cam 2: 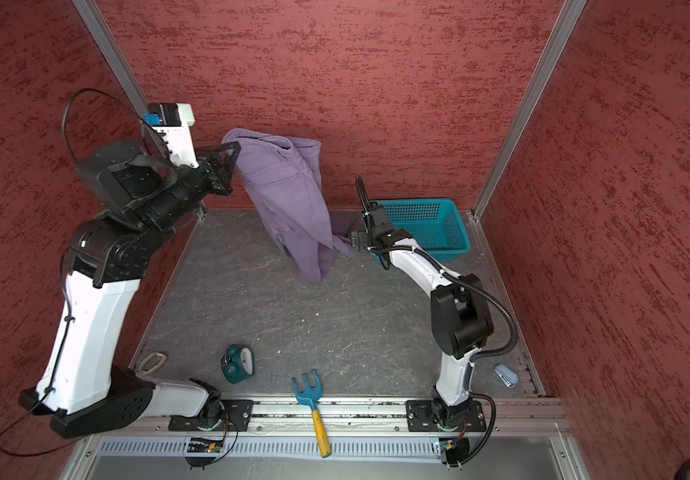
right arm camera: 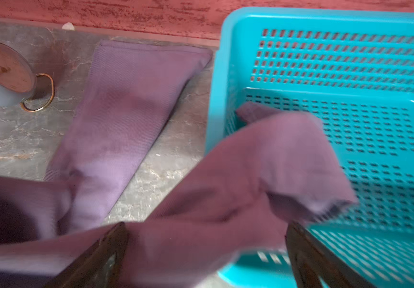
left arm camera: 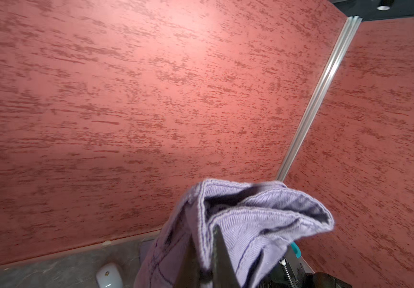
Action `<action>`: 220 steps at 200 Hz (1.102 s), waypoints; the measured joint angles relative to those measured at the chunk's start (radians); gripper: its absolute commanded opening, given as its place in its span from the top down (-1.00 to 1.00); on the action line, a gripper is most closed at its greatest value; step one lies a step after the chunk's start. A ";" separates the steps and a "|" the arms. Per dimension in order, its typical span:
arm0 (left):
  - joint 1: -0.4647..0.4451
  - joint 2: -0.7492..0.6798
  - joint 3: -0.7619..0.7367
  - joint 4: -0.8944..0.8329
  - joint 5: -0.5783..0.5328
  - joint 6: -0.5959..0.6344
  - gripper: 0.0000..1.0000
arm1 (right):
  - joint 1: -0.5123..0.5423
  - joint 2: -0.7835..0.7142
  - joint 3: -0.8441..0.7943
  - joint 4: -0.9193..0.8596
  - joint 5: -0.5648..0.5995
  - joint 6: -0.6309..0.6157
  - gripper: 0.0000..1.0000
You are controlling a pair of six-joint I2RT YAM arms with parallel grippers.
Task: Fold and stack the trousers
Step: 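Grasp the trousers waistband with the left gripper and lift it high, then swing the held trousers toward the left wall and lay them on the table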
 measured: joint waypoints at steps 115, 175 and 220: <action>0.217 -0.194 -0.219 0.018 -0.226 -0.064 0.92 | 0.037 0.117 0.349 0.005 -0.004 0.012 1.00; 0.509 -0.051 -0.282 -0.079 -0.108 -0.227 1.00 | 0.172 0.048 0.468 -0.017 -0.001 -0.032 1.00; 0.522 0.008 -0.381 -0.143 -0.240 -0.267 1.00 | 0.219 0.032 0.465 -0.060 -0.023 -0.040 0.75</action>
